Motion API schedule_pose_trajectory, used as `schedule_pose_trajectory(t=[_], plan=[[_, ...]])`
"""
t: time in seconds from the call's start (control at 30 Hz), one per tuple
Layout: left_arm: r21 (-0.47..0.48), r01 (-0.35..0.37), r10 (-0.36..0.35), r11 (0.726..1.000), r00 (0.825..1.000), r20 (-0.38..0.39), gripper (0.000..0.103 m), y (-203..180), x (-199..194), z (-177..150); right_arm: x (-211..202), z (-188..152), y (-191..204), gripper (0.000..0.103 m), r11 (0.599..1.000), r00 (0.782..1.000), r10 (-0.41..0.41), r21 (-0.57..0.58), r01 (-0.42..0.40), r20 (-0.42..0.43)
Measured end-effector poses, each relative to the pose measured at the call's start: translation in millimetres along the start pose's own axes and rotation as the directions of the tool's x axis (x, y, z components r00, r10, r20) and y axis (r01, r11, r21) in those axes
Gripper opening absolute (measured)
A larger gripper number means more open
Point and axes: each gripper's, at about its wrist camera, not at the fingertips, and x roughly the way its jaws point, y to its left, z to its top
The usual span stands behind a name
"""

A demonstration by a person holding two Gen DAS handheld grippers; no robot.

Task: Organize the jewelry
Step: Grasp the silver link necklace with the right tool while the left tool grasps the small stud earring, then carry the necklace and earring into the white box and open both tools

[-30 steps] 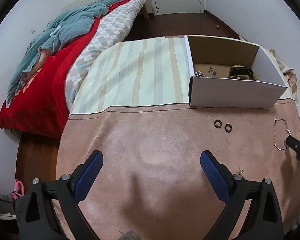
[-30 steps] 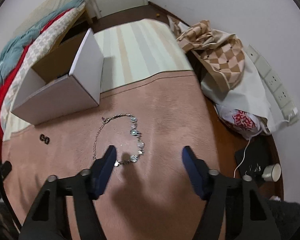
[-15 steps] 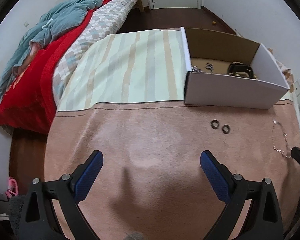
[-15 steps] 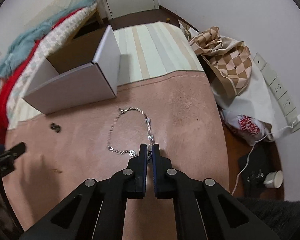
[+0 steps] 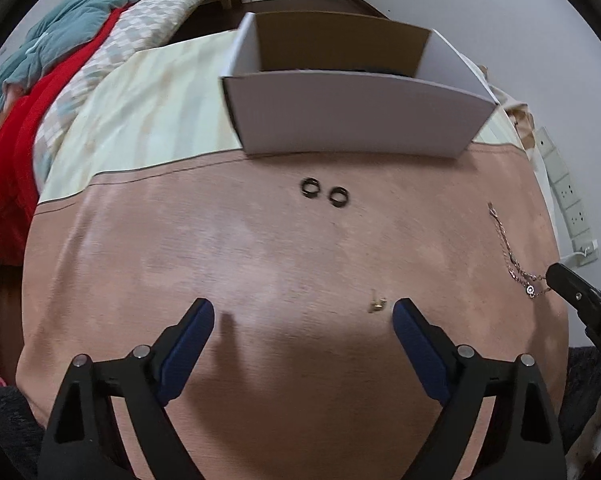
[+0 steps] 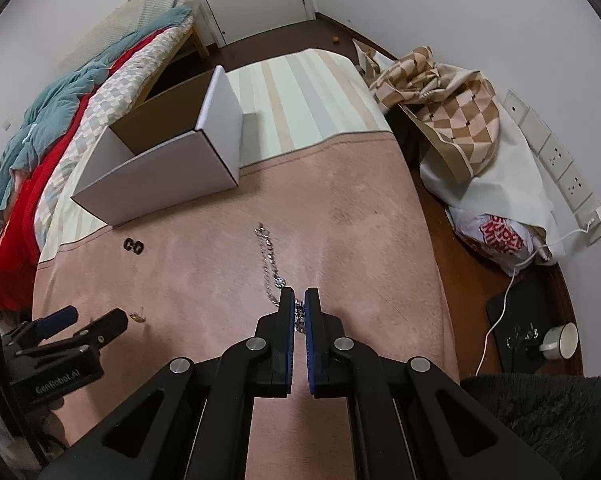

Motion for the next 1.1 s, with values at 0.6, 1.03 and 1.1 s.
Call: schedule_pose_trajectory(t=[0.6,1.03,1.1], plan=[[0.069,0.034,-0.034,0.997,0.999,0.006,0.007,-20.5,4.2,0.0,2.7,-0.3,-7.1,0.005,1.0,1.0,-0.007,0.019,0.007,-0.003],[0.074,0.059,-0.068,0.995,0.99,0.12,0.006,-16.8,-44.7,19.6,-40.5,23.7,17.8,0.005,0.996,0.993,0.088,-0.017,-0.087,0.073],[0.072,0.067,-0.077,0.995,0.987,0.144,0.006,-15.8,-55.8,26.4,-51.7,32.4,24.4,0.005,0.994,0.99,0.105,-0.03,-0.102,0.096]])
